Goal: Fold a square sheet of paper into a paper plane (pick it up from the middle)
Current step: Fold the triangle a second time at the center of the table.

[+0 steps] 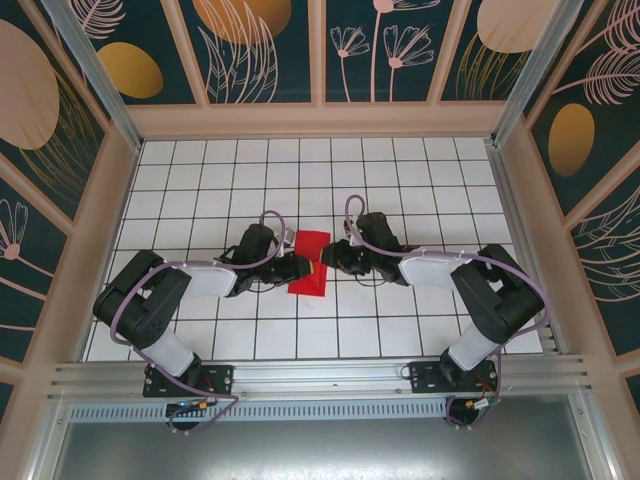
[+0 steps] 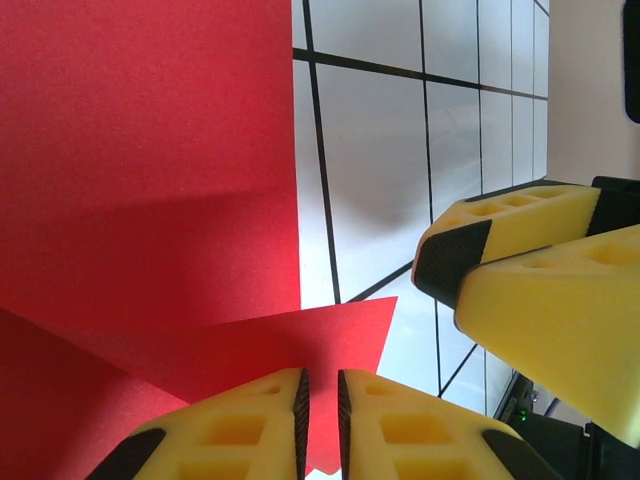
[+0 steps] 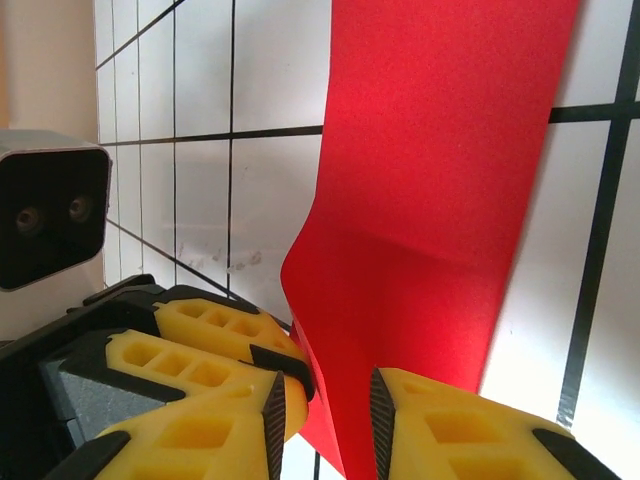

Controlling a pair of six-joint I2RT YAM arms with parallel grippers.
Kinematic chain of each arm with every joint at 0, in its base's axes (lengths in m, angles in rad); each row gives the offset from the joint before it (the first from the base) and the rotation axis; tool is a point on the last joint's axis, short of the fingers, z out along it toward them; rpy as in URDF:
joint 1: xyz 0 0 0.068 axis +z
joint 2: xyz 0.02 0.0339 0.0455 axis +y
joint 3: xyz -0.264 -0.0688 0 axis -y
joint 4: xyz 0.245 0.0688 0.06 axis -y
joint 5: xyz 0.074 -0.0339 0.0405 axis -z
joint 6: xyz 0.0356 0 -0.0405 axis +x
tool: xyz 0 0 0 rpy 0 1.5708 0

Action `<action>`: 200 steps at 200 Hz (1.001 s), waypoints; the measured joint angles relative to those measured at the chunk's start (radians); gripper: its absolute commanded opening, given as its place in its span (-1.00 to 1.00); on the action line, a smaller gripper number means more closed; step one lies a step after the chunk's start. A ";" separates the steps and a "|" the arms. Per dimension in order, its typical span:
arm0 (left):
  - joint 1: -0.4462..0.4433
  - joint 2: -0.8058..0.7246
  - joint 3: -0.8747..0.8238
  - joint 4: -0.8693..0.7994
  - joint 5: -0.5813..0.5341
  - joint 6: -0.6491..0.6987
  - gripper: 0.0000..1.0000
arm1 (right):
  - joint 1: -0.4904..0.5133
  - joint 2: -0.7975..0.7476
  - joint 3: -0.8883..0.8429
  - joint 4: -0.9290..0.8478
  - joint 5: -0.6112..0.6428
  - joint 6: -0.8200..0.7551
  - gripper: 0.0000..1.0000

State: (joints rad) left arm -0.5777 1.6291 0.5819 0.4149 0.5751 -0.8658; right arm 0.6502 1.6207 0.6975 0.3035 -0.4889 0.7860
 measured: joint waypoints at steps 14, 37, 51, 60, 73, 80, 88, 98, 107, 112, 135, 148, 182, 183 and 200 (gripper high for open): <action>0.000 0.000 0.000 0.000 0.000 0.000 -0.63 | 0.000 0.011 0.000 0.003 -0.009 0.002 -0.39; 0.000 0.000 0.000 0.000 0.000 0.000 -0.63 | 0.000 0.027 0.001 0.007 -0.020 0.002 -0.42; 0.000 0.000 0.000 0.000 0.000 0.000 -0.65 | 0.000 0.038 0.003 0.008 -0.034 0.002 -0.44; 0.000 0.000 0.000 0.000 0.000 0.000 -0.65 | 0.000 0.045 0.005 0.008 -0.040 0.002 -0.46; 0.000 0.001 0.000 0.000 0.000 0.000 -0.65 | 0.000 0.054 0.006 0.008 -0.046 0.002 -0.48; 0.000 0.001 0.000 0.000 0.000 0.000 -0.65 | 0.000 0.057 0.008 0.009 -0.051 0.002 -0.50; 0.000 0.001 0.000 0.000 0.000 0.000 -0.65 | 0.000 0.060 0.011 0.009 -0.056 0.002 -0.51; 0.000 0.001 0.000 0.000 0.000 0.000 -0.65 | 0.000 0.062 0.015 0.011 -0.063 0.002 -0.53; 0.000 0.001 0.000 0.000 0.000 0.000 -0.65 | 0.000 0.064 0.019 0.014 -0.064 0.002 -0.55; 0.000 0.001 0.000 0.000 0.000 0.000 -0.65 | 0.000 0.065 0.022 0.016 -0.066 0.002 -0.55; 0.000 0.001 0.000 0.000 0.000 0.000 -0.65 | 0.000 0.066 0.027 0.016 -0.071 0.002 -0.65; 0.000 0.001 0.000 0.000 0.000 0.000 -0.66 | 0.000 0.070 0.032 0.016 -0.074 0.000 -0.74; 0.000 0.001 0.000 0.000 0.001 0.000 -0.66 | 0.000 0.086 0.041 0.010 -0.072 -0.006 -0.81; 0.000 0.001 0.000 0.000 0.001 0.000 -0.66 | 0.000 0.087 0.041 0.010 -0.072 -0.006 -0.81; 0.000 0.001 0.000 0.000 0.002 0.000 -0.66 | 0.000 0.098 0.053 0.002 -0.067 -0.021 -0.87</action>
State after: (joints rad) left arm -0.5777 1.6299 0.5819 0.4152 0.5770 -0.8658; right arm 0.6502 1.7184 0.7506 0.3054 -0.5560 0.7650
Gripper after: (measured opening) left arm 0.170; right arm 0.084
